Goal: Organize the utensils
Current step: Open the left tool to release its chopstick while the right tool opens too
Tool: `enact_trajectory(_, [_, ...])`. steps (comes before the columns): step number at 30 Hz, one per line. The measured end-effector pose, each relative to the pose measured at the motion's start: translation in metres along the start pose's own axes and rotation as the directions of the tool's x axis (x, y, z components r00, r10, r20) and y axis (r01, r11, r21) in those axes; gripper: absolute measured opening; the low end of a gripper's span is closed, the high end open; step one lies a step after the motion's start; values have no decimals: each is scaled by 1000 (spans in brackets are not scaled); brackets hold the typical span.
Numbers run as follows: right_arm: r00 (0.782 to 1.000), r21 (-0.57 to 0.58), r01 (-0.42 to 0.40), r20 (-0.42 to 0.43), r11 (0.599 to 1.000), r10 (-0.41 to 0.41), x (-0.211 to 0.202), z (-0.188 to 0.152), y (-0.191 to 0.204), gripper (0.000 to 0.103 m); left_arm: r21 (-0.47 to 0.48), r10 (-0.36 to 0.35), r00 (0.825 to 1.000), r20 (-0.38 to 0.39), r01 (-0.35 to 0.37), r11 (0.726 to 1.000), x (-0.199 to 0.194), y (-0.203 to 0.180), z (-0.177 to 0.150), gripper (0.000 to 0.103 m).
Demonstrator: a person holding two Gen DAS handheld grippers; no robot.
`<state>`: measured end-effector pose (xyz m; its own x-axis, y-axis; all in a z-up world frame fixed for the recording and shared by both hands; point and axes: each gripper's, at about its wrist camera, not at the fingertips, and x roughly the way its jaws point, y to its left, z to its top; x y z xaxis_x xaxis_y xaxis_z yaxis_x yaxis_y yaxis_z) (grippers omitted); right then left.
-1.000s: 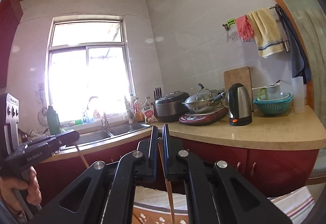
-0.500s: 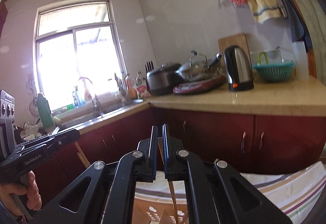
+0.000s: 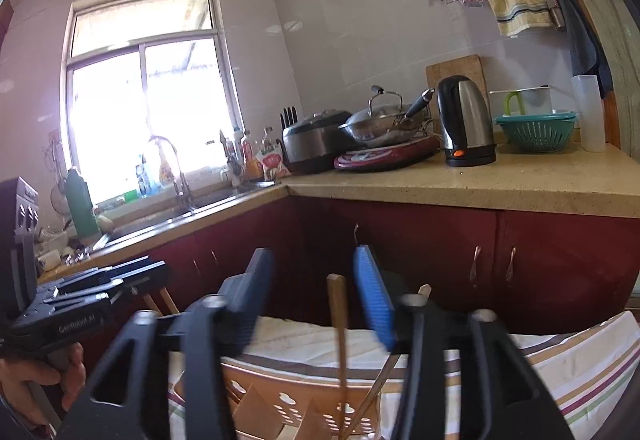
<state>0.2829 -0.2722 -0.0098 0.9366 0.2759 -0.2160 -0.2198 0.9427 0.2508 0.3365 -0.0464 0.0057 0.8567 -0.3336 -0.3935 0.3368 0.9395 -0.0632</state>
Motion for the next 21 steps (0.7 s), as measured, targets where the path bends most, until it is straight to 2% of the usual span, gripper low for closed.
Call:
enact_trajectory(4, [1000,-8,-8,12,1000,8,-12,6,4,49,-11,-5,1000,15,5,1000,-9,-2,2,66])
enact_trajectory(11, [999,-52,16,42,999,-14,-54,4,12,54,-18,10,998,57,-9,1000,-45,-9,-2,82])
enact_trajectory(15, [997,-76,70,33,995,-67,-87,-18,12,54,-29,48,996,81,-46,999,-73,-10,-18,86])
enact_trajectory(21, [985,-124,168,-24,978,-173,-130,-80,10,54,-94,128,990,54,-122,988,-109,-8,-77,90])
